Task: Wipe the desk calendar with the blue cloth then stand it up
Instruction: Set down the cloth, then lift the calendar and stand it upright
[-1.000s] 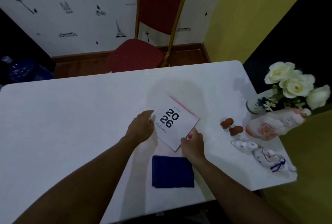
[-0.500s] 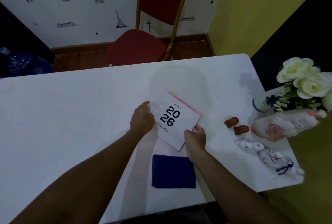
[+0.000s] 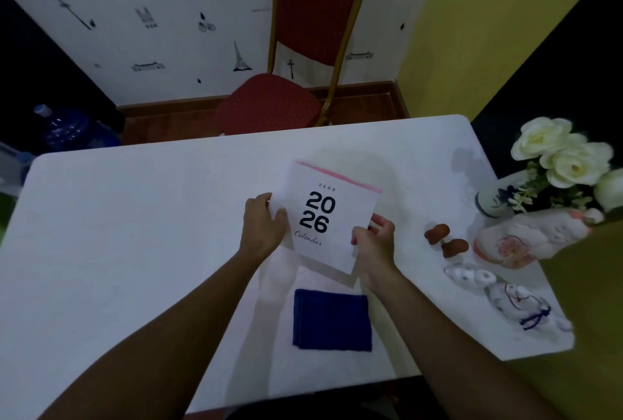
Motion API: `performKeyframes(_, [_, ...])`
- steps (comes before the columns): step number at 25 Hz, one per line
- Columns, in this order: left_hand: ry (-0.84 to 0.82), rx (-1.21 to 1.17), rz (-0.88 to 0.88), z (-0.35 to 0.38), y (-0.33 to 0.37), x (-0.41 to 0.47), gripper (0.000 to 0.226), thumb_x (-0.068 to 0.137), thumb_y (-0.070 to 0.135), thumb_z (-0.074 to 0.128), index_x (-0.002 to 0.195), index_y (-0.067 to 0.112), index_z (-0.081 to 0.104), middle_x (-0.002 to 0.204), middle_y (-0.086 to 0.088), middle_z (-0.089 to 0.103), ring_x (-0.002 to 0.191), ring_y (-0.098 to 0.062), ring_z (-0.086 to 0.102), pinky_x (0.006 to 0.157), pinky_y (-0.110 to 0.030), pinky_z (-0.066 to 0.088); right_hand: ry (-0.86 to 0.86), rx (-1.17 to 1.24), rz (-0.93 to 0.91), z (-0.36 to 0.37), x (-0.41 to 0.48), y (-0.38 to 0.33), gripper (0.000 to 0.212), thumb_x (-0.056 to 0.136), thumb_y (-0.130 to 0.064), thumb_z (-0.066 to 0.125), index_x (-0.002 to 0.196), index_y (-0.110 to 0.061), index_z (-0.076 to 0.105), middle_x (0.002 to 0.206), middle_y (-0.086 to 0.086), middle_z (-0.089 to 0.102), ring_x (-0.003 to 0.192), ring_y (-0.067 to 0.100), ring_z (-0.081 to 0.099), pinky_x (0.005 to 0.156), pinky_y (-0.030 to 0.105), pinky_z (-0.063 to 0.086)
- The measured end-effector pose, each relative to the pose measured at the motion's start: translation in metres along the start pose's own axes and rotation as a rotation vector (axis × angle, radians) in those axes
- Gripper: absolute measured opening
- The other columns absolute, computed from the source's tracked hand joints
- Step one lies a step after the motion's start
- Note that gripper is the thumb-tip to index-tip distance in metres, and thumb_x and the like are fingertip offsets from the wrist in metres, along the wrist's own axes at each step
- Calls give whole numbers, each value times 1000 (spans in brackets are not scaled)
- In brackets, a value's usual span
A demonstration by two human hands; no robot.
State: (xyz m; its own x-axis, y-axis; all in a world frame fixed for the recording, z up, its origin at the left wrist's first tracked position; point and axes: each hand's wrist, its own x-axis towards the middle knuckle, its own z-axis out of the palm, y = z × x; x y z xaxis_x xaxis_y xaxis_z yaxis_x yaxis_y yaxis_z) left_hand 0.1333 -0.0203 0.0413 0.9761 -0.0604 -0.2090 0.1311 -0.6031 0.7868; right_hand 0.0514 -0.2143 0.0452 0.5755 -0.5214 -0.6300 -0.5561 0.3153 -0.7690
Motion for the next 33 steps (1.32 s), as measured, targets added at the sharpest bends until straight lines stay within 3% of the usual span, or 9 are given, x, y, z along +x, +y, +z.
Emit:
performKeyframes(4, [-7, -114, -24, -7, 6, -13, 18, 100, 14, 46, 116, 22, 42, 100, 15, 56, 86, -3, 60, 52, -9, 49, -40, -75, -142, 6, 1, -21, 50, 74, -3, 57, 112, -29, 39, 105, -3, 61, 91, 13, 61, 61, 23, 48])
performKeyframes(8, [-48, -188, -5, -3, -1, -19, 25, 101, 11, 43, 123, 20, 38, 104, 17, 56, 90, -5, 61, 56, -4, 49, -59, -167, -219, 10, 13, -32, 48, 69, -2, 53, 98, -36, 39, 103, -5, 62, 92, 11, 62, 63, 20, 48])
performKeyframes(13, [-107, -195, 7, 6, -13, -20, 41, 96, 16, 41, 136, 23, 38, 110, 20, 56, 98, -1, 59, 60, -3, 50, -49, -240, -247, 4, 30, -21, 50, 68, -2, 54, 108, -28, 41, 101, -10, 64, 92, 7, 61, 64, 19, 47])
performKeyframes(17, [-153, -179, 14, 7, -22, -13, 42, 102, 13, 45, 142, 23, 39, 122, 12, 56, 104, -7, 59, 65, -2, 51, -90, -277, -268, -8, 41, -5, 53, 78, 5, 58, 114, -33, 49, 102, -23, 64, 97, -4, 61, 56, 4, 49])
performKeyframes(21, [-271, -88, 6, -1, -44, -11, 52, 101, 8, 49, 146, 32, 39, 138, 9, 53, 124, -19, 55, 90, -21, 51, -189, -516, -365, -27, 53, 7, 47, 87, -3, 61, 119, -37, 59, 110, -19, 67, 104, 10, 62, 67, 8, 45])
performKeyframes(23, [-377, -3, 42, -4, -54, -8, 60, 99, 3, 48, 148, 35, 36, 150, 4, 48, 137, -26, 48, 109, -40, 48, -244, -625, -414, -36, 64, 11, 50, 88, 1, 59, 126, -33, 61, 132, -3, 65, 120, 23, 60, 80, 21, 52])
performKeyframes(25, [-466, 192, 98, -4, -63, -4, 69, 99, 0, 45, 158, 29, 25, 163, -4, 34, 151, -33, 28, 123, -57, 27, -287, -773, -430, -42, 75, 14, 58, 86, 5, 57, 136, -23, 59, 156, 5, 47, 139, 33, 46, 105, 44, 49])
performKeyframes(28, [-513, 499, 184, -1, -73, -4, 71, 102, 8, 39, 163, 28, 8, 172, 0, 6, 158, -32, -4, 127, -56, -2, -381, -1008, -546, -48, 86, 19, 60, 85, 9, 56, 141, -13, 56, 165, 8, 35, 156, 30, 17, 122, 55, 23])
performKeyframes(33, [-540, 708, 279, -6, -79, -2, 81, 99, 11, 41, 162, 31, -6, 170, 3, -10, 155, -31, -16, 126, -58, -3, -400, -1047, -606, -54, 91, 28, 64, 87, 6, 57, 147, -15, 50, 167, 5, 29, 158, 20, 3, 128, 46, 0])
